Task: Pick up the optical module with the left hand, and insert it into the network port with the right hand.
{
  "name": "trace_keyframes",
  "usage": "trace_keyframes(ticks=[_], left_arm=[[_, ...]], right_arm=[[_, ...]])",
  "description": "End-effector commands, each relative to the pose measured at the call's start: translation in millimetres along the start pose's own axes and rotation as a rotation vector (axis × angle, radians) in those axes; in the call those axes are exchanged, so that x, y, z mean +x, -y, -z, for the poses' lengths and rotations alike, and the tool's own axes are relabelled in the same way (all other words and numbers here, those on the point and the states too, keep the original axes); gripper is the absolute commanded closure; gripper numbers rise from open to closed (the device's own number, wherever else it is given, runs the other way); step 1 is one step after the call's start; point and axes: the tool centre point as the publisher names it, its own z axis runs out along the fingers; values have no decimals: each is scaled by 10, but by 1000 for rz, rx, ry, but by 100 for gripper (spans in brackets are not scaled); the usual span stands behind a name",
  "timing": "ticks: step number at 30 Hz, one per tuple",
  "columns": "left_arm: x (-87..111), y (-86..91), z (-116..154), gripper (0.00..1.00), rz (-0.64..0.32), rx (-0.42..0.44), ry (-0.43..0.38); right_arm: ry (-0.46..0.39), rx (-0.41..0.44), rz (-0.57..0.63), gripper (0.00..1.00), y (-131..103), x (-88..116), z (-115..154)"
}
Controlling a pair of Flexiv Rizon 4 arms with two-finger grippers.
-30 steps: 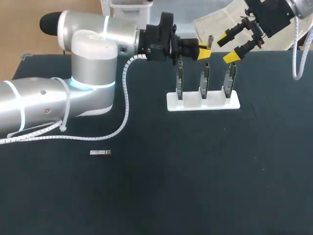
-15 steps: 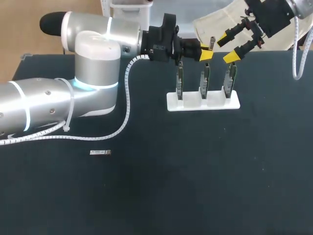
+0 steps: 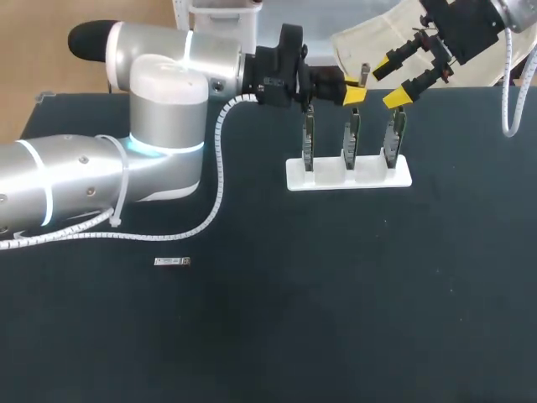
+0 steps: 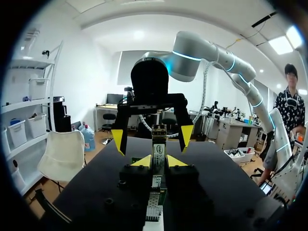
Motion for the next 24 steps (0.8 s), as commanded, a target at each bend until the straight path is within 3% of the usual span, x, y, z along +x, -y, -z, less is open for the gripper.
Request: trace_keyframes(ticks=[1, 24], left_arm=[[8, -7, -8, 100, 3, 0, 1], [25, -23, -2, 100, 9, 12, -11]], right_arm=[[2, 5, 2, 0, -20, 8, -3], [2, 5, 2, 0, -20, 8, -3]])
